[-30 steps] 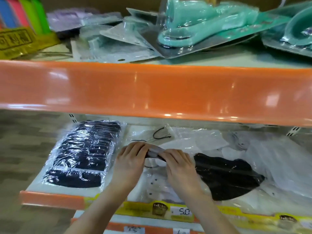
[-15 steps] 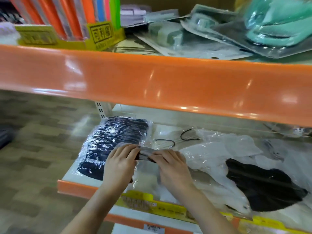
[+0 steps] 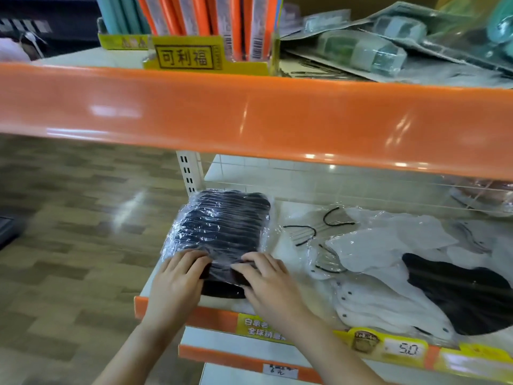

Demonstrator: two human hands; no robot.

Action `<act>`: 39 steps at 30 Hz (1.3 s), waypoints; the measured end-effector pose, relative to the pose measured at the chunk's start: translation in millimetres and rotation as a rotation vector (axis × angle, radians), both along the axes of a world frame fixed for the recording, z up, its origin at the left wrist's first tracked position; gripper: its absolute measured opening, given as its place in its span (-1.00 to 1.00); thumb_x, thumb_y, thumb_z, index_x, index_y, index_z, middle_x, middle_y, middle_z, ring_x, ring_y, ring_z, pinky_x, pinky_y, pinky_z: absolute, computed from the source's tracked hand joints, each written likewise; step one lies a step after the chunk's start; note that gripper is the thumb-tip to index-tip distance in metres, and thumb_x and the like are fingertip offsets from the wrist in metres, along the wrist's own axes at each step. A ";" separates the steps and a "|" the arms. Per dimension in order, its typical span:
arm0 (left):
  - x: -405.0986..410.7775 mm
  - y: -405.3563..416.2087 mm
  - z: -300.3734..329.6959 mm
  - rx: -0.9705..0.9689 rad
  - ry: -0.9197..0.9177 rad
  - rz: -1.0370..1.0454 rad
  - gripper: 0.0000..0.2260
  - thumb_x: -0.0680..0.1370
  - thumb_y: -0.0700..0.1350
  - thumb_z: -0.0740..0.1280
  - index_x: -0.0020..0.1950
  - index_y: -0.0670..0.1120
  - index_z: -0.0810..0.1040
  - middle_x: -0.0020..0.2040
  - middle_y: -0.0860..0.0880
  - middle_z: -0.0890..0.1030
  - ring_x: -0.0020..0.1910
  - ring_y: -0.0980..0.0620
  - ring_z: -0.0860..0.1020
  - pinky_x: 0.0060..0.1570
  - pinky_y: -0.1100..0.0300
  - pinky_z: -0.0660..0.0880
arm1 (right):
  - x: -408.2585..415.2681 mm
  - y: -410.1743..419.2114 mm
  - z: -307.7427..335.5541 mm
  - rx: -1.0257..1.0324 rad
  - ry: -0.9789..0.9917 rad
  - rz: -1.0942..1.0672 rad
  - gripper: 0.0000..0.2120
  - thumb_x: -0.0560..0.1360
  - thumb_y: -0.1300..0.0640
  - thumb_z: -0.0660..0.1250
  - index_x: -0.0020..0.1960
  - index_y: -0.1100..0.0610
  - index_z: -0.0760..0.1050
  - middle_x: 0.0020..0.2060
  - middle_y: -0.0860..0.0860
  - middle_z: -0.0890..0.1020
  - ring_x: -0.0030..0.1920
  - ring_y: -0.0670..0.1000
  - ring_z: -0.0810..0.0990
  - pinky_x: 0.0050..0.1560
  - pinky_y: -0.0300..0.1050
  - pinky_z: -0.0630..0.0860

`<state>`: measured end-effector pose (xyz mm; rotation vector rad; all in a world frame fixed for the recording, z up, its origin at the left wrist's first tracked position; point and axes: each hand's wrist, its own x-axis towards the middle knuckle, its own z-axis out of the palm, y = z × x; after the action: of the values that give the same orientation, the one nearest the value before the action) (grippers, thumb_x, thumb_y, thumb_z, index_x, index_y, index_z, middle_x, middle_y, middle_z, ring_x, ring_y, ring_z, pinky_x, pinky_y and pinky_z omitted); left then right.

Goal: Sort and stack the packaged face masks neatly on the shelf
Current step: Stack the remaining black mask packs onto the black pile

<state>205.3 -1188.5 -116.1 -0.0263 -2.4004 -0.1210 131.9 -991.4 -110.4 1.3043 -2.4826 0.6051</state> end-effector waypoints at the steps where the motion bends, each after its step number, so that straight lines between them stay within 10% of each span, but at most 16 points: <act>1: 2.8 -4.9 -1.2 -0.004 -0.018 -0.018 -0.72 0.34 -0.26 0.22 -0.04 -0.15 0.65 -0.02 -0.05 0.64 0.00 -0.05 0.52 -0.05 0.11 0.41 | 1.4 -2.1 -2.5 0.024 -0.014 -0.010 -0.56 0.36 0.07 0.45 0.22 0.01 0.48 0.13 -0.04 0.47 0.12 0.02 0.49 0.05 -0.06 0.50; 12: 23.6 -34.8 -5.2 0.025 -0.176 -0.123 -0.71 0.33 -0.22 0.20 -0.06 -0.08 0.63 0.02 -0.01 0.60 0.02 -0.03 0.53 -0.06 0.17 0.39 | 2.5 -13.8 -10.4 0.143 -0.041 -0.030 -0.49 0.32 -0.18 0.46 0.21 -0.03 0.48 0.14 -0.11 0.51 0.15 -0.03 0.47 0.02 -0.06 0.48; 19: 13.6 -48.7 -5.4 -0.025 -0.381 -0.129 -0.66 0.30 0.20 0.25 -0.10 0.07 0.66 0.03 0.09 0.61 0.05 0.10 0.50 -0.11 0.23 0.49 | 7.4 -17.6 -13.2 0.117 0.038 -0.098 -0.47 0.12 -0.07 0.59 0.06 -0.05 0.58 0.03 -0.14 0.55 0.05 -0.05 0.52 -0.12 -0.13 0.52; 39: 6.6 -27.8 -18.0 -0.026 -0.212 -0.003 -0.65 0.60 -0.03 0.11 0.00 -0.09 0.69 0.07 -0.11 0.66 0.07 -0.10 0.63 0.06 0.10 0.38 | 14.4 -32.7 -10.1 0.005 0.083 -0.139 -0.76 0.47 -0.09 0.15 -0.06 -0.12 0.59 -0.08 -0.21 0.57 -0.04 -0.12 0.53 -0.08 -0.21 0.38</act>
<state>211.9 -1216.3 -134.1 -0.0300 -2.6137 -0.0983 146.3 -1024.1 -120.5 1.1228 -2.4829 0.5022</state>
